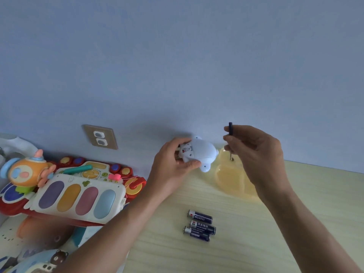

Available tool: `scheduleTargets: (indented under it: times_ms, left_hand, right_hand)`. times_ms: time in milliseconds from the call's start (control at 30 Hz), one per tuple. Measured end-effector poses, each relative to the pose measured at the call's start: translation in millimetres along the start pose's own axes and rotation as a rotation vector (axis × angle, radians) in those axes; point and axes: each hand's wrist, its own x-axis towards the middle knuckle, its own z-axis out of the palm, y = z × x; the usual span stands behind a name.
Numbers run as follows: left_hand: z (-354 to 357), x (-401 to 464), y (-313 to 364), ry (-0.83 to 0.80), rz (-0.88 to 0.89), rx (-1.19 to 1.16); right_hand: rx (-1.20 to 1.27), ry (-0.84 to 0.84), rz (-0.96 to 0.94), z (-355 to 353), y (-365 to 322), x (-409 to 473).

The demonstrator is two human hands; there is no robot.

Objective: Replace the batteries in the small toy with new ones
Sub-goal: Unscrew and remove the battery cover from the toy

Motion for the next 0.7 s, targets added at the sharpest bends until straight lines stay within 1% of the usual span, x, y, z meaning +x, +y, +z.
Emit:
scheduleTargets:
  times_ms: [133,233,333,433,567,700]
  left_hand:
    - [-0.9,-0.5,-2.8,0.0,-0.004,0.002]
    - [-0.1,-0.7,-3.2,0.01,0.006,0.015]
    - [-0.3,-0.2,-1.9,0.014,0.021,0.048]
    - [-0.4,-1.3,-0.7,0.007,0.028,0.065]
    - [-0.9,-2.7,-0.8,0.003,0.022,0.055]
    - [0.2,-0.8,-0.5,-0.003,0.017,0.058]
  right_hand:
    - [-0.18,0.169,0.088,-61.4,21.7,-21.7]
    - [-0.314,0.236,0.202,-98.8,41.6,-42.0]
    - [-0.466,0.2,0.303,-115.4,57.3,-62.9]
    - [-0.59,0.151,0.353,-115.0,67.7,-79.2]
    - [-0.672,0.141,0.332,-109.7,68.9,-84.9]
    - [-0.762,0.127,0.25,-106.4,67.7,-86.5]
